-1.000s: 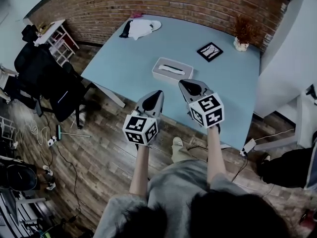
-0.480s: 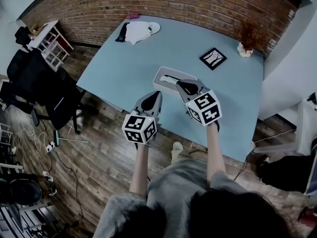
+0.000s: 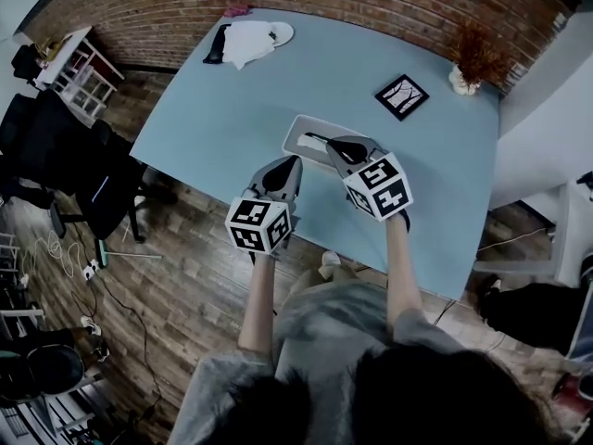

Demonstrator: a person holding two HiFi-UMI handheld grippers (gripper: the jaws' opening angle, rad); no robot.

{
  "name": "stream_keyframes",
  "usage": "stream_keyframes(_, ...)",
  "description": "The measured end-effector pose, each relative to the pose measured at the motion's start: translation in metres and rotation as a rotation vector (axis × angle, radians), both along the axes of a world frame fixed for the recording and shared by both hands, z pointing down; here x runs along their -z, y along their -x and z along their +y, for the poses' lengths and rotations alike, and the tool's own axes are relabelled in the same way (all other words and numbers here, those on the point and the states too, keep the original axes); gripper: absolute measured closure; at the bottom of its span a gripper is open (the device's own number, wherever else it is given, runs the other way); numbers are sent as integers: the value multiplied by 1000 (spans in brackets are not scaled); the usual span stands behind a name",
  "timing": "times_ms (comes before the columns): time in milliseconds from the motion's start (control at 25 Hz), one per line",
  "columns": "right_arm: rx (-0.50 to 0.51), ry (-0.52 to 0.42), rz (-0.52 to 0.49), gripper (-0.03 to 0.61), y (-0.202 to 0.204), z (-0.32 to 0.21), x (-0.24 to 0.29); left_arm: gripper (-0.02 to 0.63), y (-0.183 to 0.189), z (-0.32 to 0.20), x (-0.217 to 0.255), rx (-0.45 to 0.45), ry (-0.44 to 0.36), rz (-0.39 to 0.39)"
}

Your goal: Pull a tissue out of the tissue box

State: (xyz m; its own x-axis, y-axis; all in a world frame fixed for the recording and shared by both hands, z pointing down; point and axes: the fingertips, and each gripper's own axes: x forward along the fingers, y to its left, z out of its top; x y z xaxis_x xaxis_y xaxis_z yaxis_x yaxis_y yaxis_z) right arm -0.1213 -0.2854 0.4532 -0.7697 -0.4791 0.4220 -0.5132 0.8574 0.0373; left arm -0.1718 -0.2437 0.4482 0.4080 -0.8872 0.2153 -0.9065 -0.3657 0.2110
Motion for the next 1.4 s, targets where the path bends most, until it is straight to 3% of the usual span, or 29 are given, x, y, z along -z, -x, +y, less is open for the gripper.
stream_keyframes(280,-16,26,93,580,5,-15,-14,611,3,-12,-13,-63,48,7)
stream_keyframes(480,42,27,261,580,10,-24,-35,611,5,-19,-27,-99,90,7)
stream_keyframes(800,150,44,399,575,16,-22,-58,611,5,-24,-45,-117,138,15)
stream_keyframes(1400,208,127,498,456,28,-22,-98,611,13,-23,-69,-117,190,19)
